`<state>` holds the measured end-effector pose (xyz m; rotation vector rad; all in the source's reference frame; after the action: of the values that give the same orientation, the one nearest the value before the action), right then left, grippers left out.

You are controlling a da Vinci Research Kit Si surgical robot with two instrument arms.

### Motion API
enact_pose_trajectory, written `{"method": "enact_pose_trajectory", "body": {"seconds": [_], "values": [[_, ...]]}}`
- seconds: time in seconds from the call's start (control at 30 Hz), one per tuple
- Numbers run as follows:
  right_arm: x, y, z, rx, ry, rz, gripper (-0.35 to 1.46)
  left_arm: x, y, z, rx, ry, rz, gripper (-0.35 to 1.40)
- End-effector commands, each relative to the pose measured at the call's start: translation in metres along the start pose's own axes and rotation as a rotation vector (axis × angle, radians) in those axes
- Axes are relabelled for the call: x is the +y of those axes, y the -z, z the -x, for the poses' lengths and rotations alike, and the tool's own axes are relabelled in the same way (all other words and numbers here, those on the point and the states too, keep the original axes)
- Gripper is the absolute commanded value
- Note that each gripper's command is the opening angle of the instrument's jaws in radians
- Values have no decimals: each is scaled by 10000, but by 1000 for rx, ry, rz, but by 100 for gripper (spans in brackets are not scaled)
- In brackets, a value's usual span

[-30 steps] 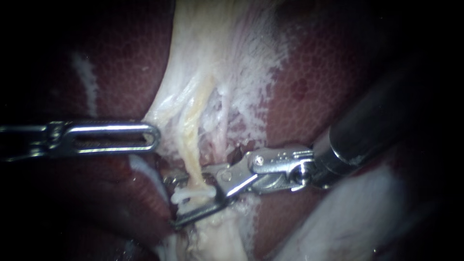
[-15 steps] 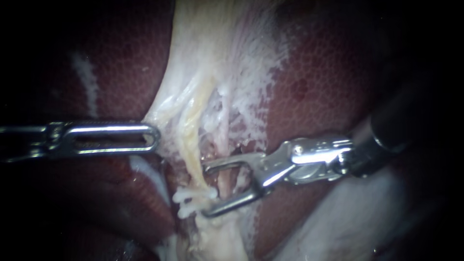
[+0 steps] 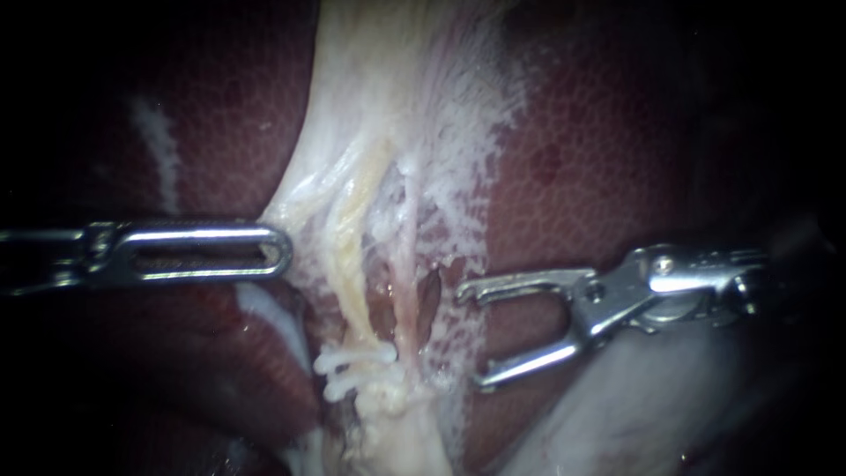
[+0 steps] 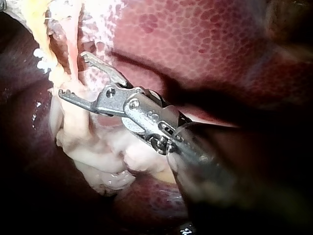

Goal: Going back second clip left tube

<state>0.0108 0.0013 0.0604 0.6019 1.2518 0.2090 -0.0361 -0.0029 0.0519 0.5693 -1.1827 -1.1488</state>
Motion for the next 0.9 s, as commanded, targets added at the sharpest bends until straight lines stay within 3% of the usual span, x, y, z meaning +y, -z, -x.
{"method": "enact_pose_trajectory", "body": {"seconds": [0.03,0.2,0.47,0.67,0.9], "values": [[0,4,-2,3,1,4,60,0,0,-1,0,0,-1,-35],[0,12,-11,15,10,8,60,1,-1,0,0,0,-1,-35],[-1,12,-12,18,9,8,60,3,-4,-2,-1,-1,0,-35],[-1,12,-12,18,9,8,60,10,-12,-11,-3,-6,-4,-35],[-2,14,-11,17,10,7,60,21,-31,-29,18,0,-7,-35]]}}
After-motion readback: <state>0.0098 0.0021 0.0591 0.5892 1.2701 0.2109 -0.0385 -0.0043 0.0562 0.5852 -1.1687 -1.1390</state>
